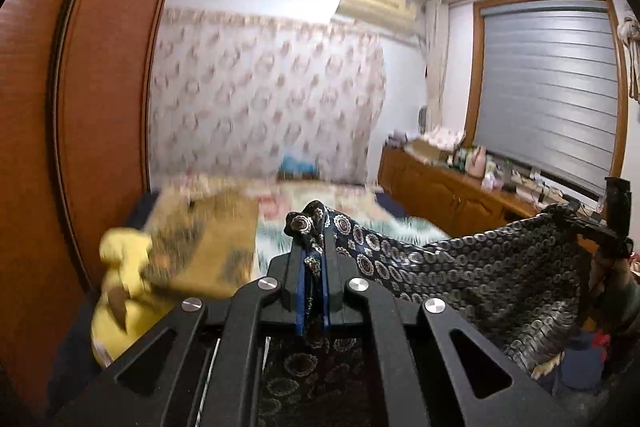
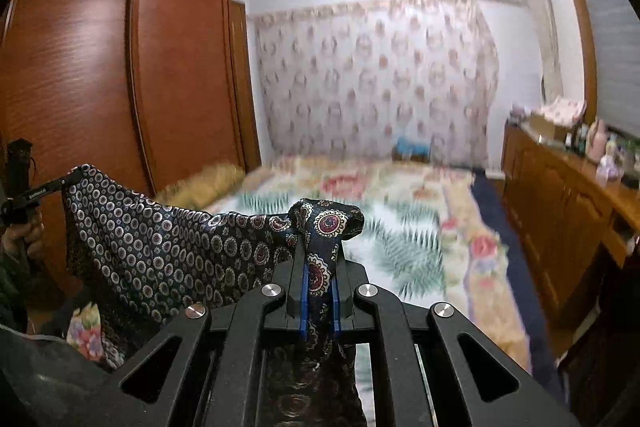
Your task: Fold small clothes
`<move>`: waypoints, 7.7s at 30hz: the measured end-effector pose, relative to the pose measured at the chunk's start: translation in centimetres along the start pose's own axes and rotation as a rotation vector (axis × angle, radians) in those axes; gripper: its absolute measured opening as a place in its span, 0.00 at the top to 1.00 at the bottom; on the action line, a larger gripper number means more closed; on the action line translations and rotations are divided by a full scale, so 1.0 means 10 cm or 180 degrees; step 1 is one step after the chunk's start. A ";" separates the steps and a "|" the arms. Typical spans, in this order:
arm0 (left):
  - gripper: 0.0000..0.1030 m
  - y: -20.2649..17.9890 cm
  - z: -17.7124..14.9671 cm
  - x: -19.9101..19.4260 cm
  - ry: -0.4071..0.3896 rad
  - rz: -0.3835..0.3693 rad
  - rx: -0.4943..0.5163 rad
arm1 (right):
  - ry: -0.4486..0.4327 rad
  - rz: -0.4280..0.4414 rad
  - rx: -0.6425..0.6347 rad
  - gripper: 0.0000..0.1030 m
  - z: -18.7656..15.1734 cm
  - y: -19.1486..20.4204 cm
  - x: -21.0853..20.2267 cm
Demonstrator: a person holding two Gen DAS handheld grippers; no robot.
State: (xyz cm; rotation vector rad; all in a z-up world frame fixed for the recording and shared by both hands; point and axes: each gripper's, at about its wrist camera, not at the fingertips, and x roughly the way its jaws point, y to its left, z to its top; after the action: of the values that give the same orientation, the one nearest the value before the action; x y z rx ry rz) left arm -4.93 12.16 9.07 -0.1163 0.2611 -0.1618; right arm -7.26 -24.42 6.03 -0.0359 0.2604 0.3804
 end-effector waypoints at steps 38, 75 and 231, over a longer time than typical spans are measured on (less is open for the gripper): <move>0.27 0.46 -0.70 2.56 0.1634 0.0143 0.0241 | 0.1368 -0.0525 0.0399 0.45 -0.08 -1.10 1.90; 0.14 0.12 -1.29 2.84 0.2049 0.0268 0.0319 | 0.1615 -0.0740 0.0728 0.94 -0.37 -1.42 2.05; 0.96 -0.82 -0.08 2.34 0.1107 -0.0835 0.0301 | 0.1210 -0.0103 0.0226 0.32 -0.83 -0.24 1.46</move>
State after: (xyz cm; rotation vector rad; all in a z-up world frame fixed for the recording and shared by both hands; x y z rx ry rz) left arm 15.97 0.00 3.66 -0.0269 0.5843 -0.4561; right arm 4.74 -22.04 -5.76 -0.0426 0.6480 0.3301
